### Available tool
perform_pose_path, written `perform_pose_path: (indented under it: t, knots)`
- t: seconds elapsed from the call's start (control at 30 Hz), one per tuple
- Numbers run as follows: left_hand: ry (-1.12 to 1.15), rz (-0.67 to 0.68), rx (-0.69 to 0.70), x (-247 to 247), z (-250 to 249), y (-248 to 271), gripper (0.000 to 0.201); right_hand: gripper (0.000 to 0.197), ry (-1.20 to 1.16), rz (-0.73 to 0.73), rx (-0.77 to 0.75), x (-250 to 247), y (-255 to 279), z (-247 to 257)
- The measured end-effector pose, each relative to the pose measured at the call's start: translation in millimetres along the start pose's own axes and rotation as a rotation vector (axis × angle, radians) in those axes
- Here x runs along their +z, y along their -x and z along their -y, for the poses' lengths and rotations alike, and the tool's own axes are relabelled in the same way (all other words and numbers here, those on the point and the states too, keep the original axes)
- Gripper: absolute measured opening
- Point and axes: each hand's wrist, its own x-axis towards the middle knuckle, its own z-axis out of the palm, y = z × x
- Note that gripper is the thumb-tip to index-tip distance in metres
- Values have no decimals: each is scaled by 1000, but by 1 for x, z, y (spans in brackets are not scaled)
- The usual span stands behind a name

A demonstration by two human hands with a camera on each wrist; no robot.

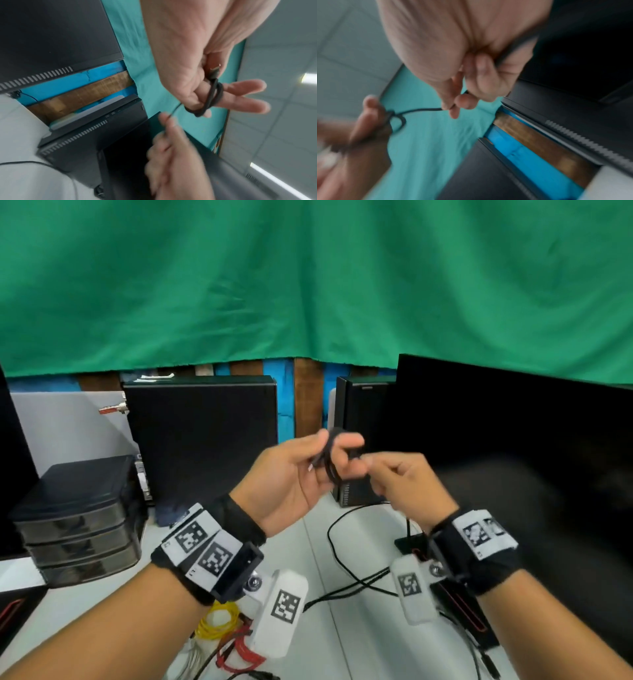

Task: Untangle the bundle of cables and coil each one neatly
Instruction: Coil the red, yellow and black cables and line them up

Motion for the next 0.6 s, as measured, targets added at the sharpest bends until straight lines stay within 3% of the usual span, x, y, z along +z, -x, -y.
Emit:
perform_pose_path:
  t: [0.07,0.17,0.3,0.4,0.47,0.53,0.6]
  knots:
    - [108,-86,90,-2,-9,-8,37,29,129,124,38,13,18,-12]
    - [13,-190,178,-13,-7,-21,36,24,208,329,49,26,47,-6]
    - [-584,-259,187,-31,21,-31,40,21,307,437,-16,15,63,29]
    - [-1097,-131,226,-32,38,-29,41,17,388,368,-95,-2,57,44]
    - [-1304,-3,198,-27,47,-23,36,14,360,305,-127,-15,50,46]
    - [-1301,118,96,-24,51,-17,38,10,317,260,-124,-27,42,43]
    - [-1060,237,-52,-25,47,-11,43,6,263,217,-112,-37,34,33]
